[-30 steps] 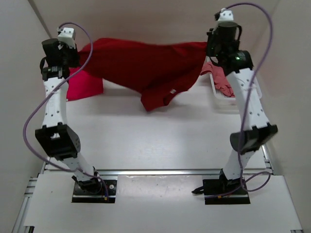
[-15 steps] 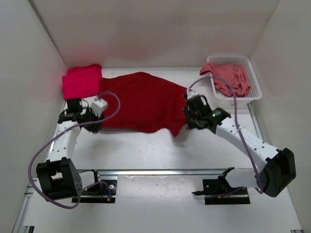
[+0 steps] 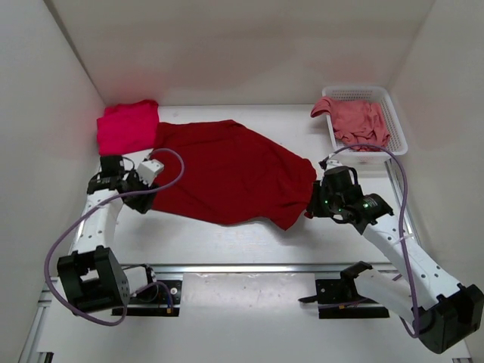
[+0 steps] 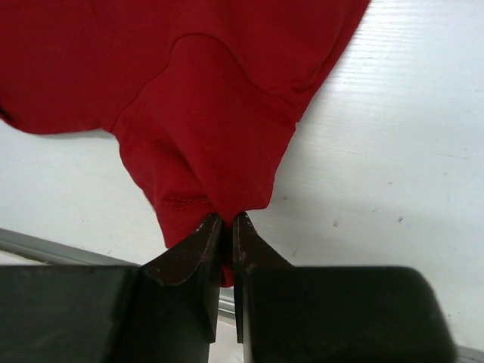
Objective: Fold and stack the t-shirts
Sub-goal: Flatten out the tshirt
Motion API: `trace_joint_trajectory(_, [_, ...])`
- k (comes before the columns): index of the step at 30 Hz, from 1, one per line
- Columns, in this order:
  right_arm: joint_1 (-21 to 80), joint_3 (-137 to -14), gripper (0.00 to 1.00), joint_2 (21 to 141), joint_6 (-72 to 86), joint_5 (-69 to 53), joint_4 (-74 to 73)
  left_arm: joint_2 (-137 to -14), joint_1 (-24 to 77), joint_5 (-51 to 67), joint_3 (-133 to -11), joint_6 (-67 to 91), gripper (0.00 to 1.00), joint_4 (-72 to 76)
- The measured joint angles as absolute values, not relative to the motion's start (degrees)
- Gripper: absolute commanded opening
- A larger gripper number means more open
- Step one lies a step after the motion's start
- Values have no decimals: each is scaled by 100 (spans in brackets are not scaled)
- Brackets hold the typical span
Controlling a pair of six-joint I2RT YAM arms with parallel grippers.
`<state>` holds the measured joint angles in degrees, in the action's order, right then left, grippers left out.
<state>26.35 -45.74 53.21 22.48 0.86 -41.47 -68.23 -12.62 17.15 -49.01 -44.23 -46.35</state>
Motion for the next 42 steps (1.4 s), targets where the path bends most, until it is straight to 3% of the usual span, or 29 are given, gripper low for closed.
trace_joint_trajectory(6, [2510, -4469, 0, 5264, 2224, -58, -4154, -7789, -303, 1566, -5511, -3393, 69, -3673])
trace_joint_trajectory(15, [2506, -4346, 1, 5271, 2220, -178, -4187, -9109, -193, 1544, -5730, -2458, 81, -3074])
trace_joint_trajectory(23, [2582, -4333, 1, 5408, 2228, -250, -4156, -9419, 270, 1413, -5730, -2233, 78, -2821])
trace_joint_trajectory(26, [2598, -4333, 0, 5468, 2228, -266, -4156, -9588, 237, 1330, -5730, -2143, 66, -2777])
trace_joint_trajectory(28, [2596, -4333, 0, 5478, 2231, -268, -4156, -9668, 211, 1315, -5710, -2110, 49, -2777])
trace_joint_trajectory(31, [2580, -4333, 0, 5485, 2228, -268, -4154, -9675, 176, 1323, -5677, -2082, 33, -2783])
trace_joint_trajectory(36, [2582, -4335, 0, 5557, 2228, -266, -4156, -9588, 178, 1358, -5669, -2058, 21, -2788])
trace_joint_trajectory(40, [2589, -4335, 0, 5583, 2231, -266, -4154, -9362, 139, 1439, -5669, -2012, 0, -2790])
trace_joint_trajectory(42, [2591, -4335, 0, 5579, 2231, -266, -4154, -9238, 97, 1459, -5669, -2010, 0, -2773])
